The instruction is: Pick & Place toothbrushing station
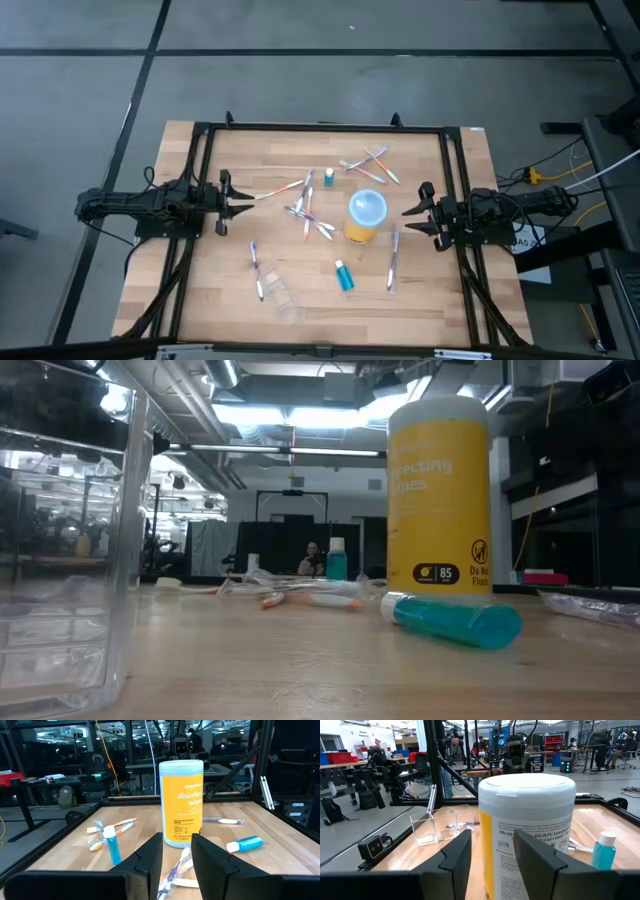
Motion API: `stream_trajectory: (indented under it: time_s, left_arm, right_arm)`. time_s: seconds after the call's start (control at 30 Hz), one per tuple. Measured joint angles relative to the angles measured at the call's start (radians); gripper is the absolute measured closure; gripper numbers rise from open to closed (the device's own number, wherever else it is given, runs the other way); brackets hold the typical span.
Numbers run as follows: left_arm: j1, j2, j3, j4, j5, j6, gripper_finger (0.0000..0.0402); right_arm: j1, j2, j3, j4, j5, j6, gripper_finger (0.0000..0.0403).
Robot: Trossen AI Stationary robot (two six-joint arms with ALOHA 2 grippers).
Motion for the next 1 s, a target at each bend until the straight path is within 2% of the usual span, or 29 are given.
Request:
stream_trajectory:
  time_s: [0.5, 0.63, 0.73, 0.87, 1.0]
  left_arm:
    - [0.0, 0.0, 0.0, 0.0, 0.0, 0.0, 0.0304]
    - [0.0, 0.0, 0.0, 0.0, 0.0, 0.0, 0.0304]
    - [0.0, 0.0, 0.0, 0.0, 0.0, 0.0, 0.0304]
    - [0.0, 0.0, 0.0, 0.0, 0.0, 0.0, 0.0304]
    - [0.0, 0.0, 0.0, 0.0, 0.0, 0.0, 0.0304]
  right_arm:
    - [0.0, 0.0, 0.0, 0.001, 0.0, -0.007, 0.0252]
    - [-0.008, 0.0, 0.0, 0.032, 0.099, -0.173, 0.0252]
    - [-0.008, 0.001, 0.0, 0.038, 0.108, -0.121, 0.0252]
    - [-0.009, 0.001, 0.0, 0.148, 0.094, -0.095, 0.0252]
    - [-0.018, 0.01, 0.002, 0.316, 0.133, -0.03, 0.0252]
